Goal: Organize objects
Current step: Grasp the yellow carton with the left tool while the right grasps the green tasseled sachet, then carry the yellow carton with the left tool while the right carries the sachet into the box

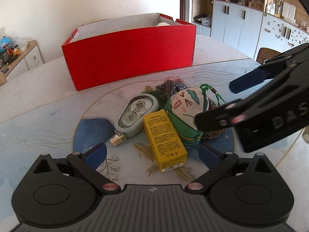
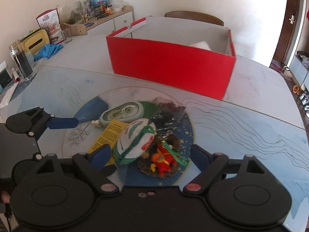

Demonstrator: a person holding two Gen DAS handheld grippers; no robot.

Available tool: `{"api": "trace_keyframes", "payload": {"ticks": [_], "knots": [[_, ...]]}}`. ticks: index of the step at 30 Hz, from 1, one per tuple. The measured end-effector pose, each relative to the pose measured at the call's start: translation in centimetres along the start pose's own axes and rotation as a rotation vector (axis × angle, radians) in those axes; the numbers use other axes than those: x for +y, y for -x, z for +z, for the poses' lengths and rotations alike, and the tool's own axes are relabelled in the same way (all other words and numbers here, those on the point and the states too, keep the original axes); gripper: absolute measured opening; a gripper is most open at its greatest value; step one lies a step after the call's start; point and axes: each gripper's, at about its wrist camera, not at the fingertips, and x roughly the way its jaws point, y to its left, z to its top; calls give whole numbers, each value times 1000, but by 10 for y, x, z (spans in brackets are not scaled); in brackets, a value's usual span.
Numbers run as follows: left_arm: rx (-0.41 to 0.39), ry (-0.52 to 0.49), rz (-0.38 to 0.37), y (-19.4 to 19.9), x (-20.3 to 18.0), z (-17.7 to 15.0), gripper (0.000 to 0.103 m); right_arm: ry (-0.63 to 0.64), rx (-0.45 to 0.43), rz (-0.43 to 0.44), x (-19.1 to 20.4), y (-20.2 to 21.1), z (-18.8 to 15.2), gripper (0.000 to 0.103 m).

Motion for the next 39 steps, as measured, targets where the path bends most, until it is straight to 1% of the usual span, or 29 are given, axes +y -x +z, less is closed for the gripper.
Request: {"api": "trace_keyframes", "payload": {"ticks": [1, 3, 8, 10, 12, 14, 15, 17, 22, 24, 29, 33, 39], "knots": [[3, 3, -6, -1, 0, -1, 97, 0, 5, 3, 1, -3, 1, 86], [8, 18, -17, -2, 2, -1, 88, 0, 10, 4, 3, -8, 4, 84], [12, 36, -45, -3, 4, -2, 72, -17, 25, 11, 4, -18, 10, 81], [13, 38, -56, -3, 4, -1, 68, -34, 34, 17, 3, -21, 12, 79], [13, 36, -65, -3, 4, -1, 60, -65, 40, 30, 1, -24, 14, 76], [15, 41, -76, -2, 5, 0, 57, -86, 48, 35, -2, -27, 16, 67], [14, 42, -79, -2, 5, 0, 54, -91, 51, 33, -2, -28, 16, 65], [13, 42, -80, -1, 6, 0, 52, -100, 51, 43, -3, -28, 17, 57], [15, 45, -73, 1, 10, 1, 41, -109, 40, 51, -2, -24, 19, 44], [17, 50, -72, 0, 12, 1, 35, -104, 30, 46, -1, -21, 20, 42], [25, 48, -63, 1, 15, 3, 31, -84, 12, 33, 1, -14, 23, 38], [26, 45, -55, 5, 15, 4, 30, -79, -1, 25, 0, -3, 26, 37], [16, 73, -66, 17, 23, 12, 30, -86, -28, 27, -4, 15, 30, 37]]}}
